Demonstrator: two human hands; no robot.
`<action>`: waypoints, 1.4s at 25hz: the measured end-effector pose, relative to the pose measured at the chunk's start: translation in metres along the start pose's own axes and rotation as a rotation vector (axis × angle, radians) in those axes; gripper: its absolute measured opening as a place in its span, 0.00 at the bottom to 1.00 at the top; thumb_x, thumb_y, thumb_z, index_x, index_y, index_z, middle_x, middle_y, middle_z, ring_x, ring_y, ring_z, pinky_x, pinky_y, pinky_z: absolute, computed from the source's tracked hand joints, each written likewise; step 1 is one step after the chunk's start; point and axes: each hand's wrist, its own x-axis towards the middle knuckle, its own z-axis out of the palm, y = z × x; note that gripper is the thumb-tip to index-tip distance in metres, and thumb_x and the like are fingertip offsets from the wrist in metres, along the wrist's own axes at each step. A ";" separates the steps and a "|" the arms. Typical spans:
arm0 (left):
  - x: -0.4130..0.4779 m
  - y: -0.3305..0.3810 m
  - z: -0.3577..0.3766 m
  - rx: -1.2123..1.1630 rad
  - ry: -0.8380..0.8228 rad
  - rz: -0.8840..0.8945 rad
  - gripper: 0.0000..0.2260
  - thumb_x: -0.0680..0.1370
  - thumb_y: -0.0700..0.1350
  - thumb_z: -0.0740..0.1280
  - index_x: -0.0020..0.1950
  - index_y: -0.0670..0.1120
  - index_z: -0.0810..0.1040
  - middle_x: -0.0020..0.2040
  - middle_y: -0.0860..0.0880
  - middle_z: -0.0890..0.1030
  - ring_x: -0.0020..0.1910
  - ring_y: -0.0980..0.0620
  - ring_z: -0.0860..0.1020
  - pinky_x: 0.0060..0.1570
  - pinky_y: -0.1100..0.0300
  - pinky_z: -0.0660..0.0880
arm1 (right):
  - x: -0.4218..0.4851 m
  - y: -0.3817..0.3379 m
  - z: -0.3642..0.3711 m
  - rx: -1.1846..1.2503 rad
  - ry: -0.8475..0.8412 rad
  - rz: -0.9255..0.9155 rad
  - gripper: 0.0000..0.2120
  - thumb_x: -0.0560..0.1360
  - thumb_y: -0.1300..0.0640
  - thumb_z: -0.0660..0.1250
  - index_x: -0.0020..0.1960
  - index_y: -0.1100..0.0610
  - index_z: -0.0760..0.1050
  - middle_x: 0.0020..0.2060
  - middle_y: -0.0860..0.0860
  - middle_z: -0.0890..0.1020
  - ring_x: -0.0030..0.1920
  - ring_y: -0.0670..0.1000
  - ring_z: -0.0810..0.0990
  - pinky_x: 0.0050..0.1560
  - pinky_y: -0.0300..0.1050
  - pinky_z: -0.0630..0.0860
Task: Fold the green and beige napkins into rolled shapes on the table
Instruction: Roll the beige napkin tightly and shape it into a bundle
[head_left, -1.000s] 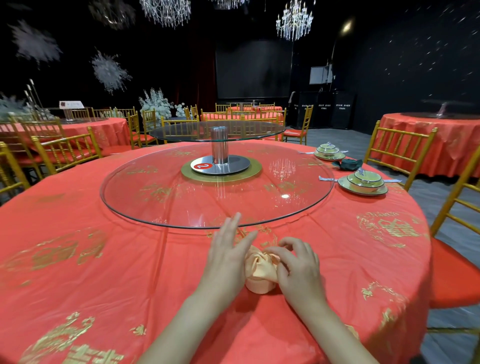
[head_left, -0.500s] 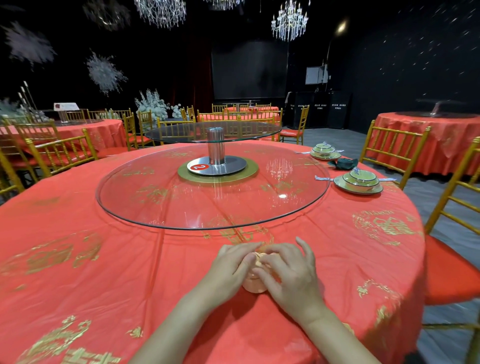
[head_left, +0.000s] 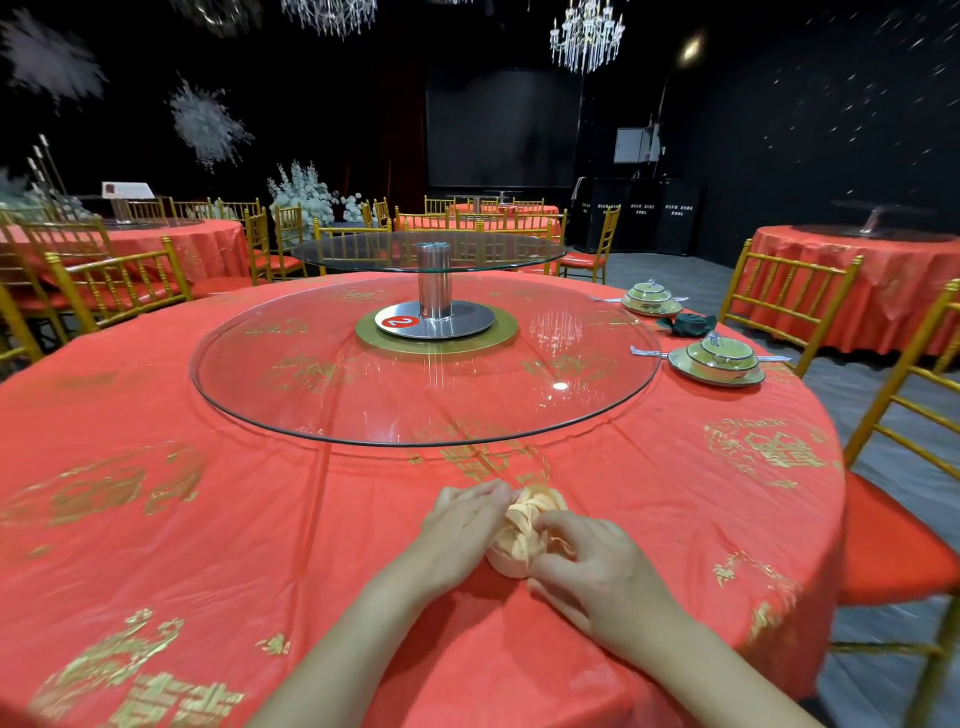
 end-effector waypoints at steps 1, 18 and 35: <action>0.000 0.005 0.001 0.071 -0.003 -0.053 0.24 0.78 0.66 0.43 0.68 0.63 0.68 0.73 0.57 0.64 0.70 0.54 0.58 0.68 0.56 0.54 | 0.000 0.000 -0.001 0.076 -0.020 0.056 0.07 0.74 0.47 0.64 0.40 0.48 0.76 0.50 0.47 0.78 0.43 0.48 0.78 0.41 0.44 0.72; -0.008 -0.002 0.003 0.375 -0.110 0.010 0.35 0.75 0.59 0.62 0.76 0.57 0.46 0.75 0.53 0.58 0.72 0.49 0.54 0.69 0.43 0.55 | 0.043 0.026 -0.007 0.604 -0.158 0.648 0.17 0.69 0.43 0.65 0.56 0.46 0.74 0.51 0.42 0.77 0.55 0.44 0.76 0.61 0.43 0.70; -0.021 -0.001 0.002 0.413 -0.081 0.088 0.29 0.79 0.60 0.55 0.76 0.58 0.44 0.74 0.58 0.61 0.67 0.51 0.59 0.64 0.50 0.60 | 0.060 0.013 0.018 0.218 -0.311 0.943 0.21 0.75 0.42 0.63 0.29 0.54 0.65 0.27 0.48 0.73 0.36 0.56 0.74 0.36 0.46 0.68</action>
